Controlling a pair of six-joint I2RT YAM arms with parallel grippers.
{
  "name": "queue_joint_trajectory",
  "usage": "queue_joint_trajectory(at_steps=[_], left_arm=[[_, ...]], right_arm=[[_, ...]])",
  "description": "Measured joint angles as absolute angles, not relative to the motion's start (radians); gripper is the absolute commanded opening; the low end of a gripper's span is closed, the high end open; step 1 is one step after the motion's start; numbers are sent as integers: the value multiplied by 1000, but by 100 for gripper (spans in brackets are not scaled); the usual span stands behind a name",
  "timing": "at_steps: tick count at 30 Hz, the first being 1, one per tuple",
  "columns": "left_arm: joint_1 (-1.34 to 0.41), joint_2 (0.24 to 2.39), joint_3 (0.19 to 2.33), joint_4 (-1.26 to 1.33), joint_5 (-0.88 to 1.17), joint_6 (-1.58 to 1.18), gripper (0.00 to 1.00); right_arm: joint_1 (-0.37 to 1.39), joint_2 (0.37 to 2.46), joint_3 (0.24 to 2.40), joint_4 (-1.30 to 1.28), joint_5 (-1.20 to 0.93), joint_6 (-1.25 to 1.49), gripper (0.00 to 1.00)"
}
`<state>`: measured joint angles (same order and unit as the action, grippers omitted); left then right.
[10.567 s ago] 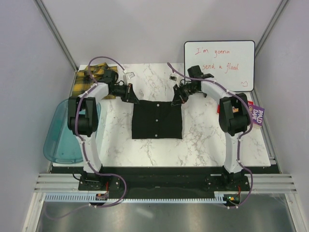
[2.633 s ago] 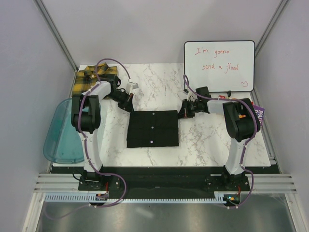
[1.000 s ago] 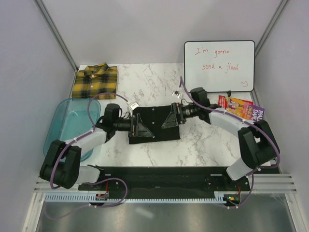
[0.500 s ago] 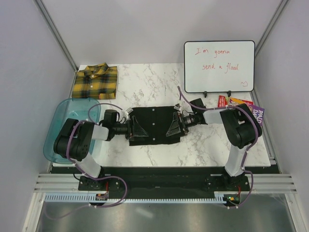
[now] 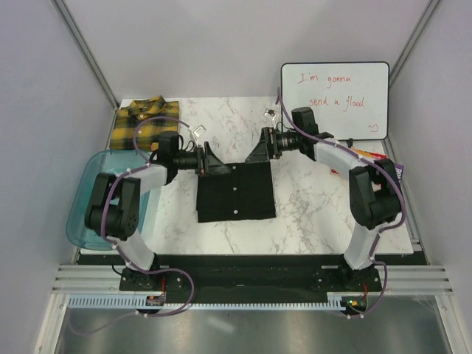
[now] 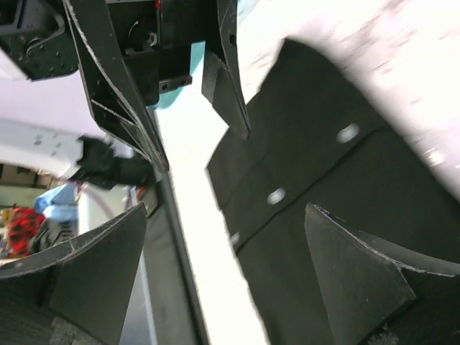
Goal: Fold and stack the long sleeve shirts
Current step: Fold the shirt
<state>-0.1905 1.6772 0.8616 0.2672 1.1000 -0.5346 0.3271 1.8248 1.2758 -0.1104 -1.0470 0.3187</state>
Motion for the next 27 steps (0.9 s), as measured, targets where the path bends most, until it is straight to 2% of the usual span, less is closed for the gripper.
queue_joint_trajectory(at_steps=[5,9,12,15,21,23,27], left_arm=[[-152,1895,959,309,1021,-597,81],[-117,1959,959,292,965,-630,78],[-107,1954,929,287,944,-672,77],[-147,1897,856,266,925,-683,77],[-385,1720,683,152,953,-674,81],[-371,1652,651,104,1000,-664,83],[-195,1438,635,78,1021,-632,84]], right_arm=[[322,2027,1372,-60,-976,324,98],[310,2166,1387,-80,-947,301,94],[306,2203,1486,-138,-895,264,95],[334,2251,1606,-188,-805,205,94],[439,2296,1757,-308,-704,57,91],[470,2281,1756,-349,-742,6,91],[509,2177,1687,-413,-797,-68,89]])
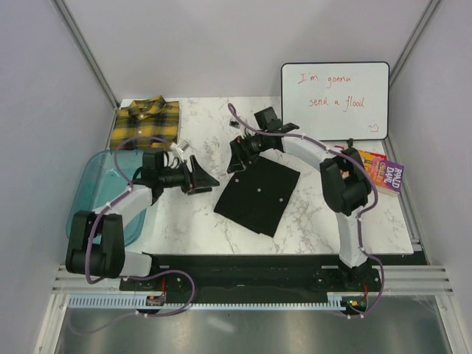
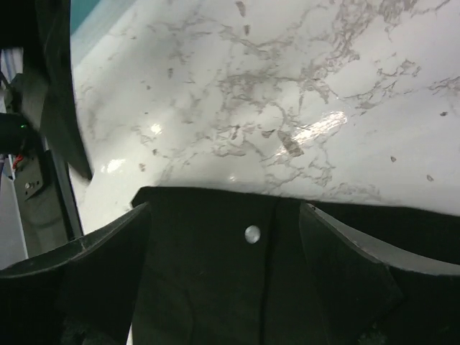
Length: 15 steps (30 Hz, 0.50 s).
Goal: Fold and stack the long sleeve shirts
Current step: Fold the shirt
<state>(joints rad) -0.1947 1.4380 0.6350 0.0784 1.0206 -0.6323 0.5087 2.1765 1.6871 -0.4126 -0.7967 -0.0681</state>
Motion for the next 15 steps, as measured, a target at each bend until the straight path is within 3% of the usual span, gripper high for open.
queue_joint_trajectory(at_steps=[3,4,7,10,15], left_arm=[[-108,1367,678,56,986,-579,82],[-107,1379,694,48,967,-563,81],[-112,1465,735,22,912,-527,78],[-104,1557,746,3,865,-521,77],[-67,1570,746,-22,820,-514,83]], right_arm=[[500,2046,1640,-438,-787,-103,78],[495,2002,1626,-438,-780,-109,66],[487,1908,1593,-441,-732,-123,46],[501,1902,1572,-442,-675,-126,32],[582,2013,1560,-460,-595,-128,34]])
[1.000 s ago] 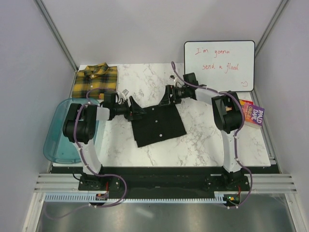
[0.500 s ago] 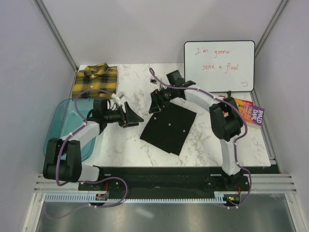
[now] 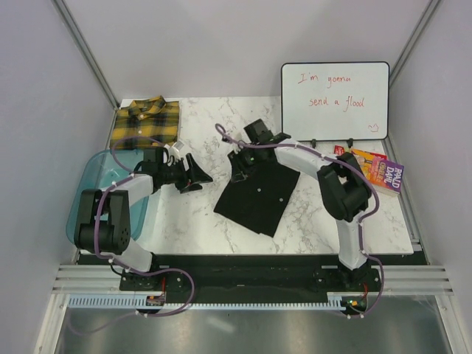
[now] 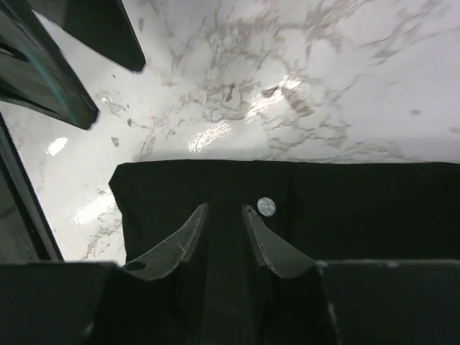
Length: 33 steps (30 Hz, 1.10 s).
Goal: Fold and stack the long sleeve shirts
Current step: Fold the shirt
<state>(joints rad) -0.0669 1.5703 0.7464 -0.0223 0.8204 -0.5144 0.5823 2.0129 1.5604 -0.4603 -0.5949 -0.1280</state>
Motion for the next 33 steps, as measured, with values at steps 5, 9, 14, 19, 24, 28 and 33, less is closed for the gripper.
queue_joint_trajectory(at_steps=[5,9,14,19,24,28,33], left_arm=[[-52,1535,746,-88,758,-474,99],[-52,1520,734,-122,754,-452,99],[-52,1520,664,-126,766,-453,99],[-88,1541,595,-41,818,-508,86],[-199,1580,543,153,836,-624,81],[-307,1610,519,291,808,-730,77],[-352,1636,529,339,753,-804,74]], right_arm=[[675,2122,1516,-479,-569,-176,36],[715,2106,1496,-494,-602,-280,34],[741,2023,1416,-690,-643,-535,38],[649,1904,1386,-892,-695,-621,43],[547,1811,1391,-860,-695,-530,41],[555,1817,1343,-751,-641,-421,42],[566,1909,1298,-630,-560,-316,39]])
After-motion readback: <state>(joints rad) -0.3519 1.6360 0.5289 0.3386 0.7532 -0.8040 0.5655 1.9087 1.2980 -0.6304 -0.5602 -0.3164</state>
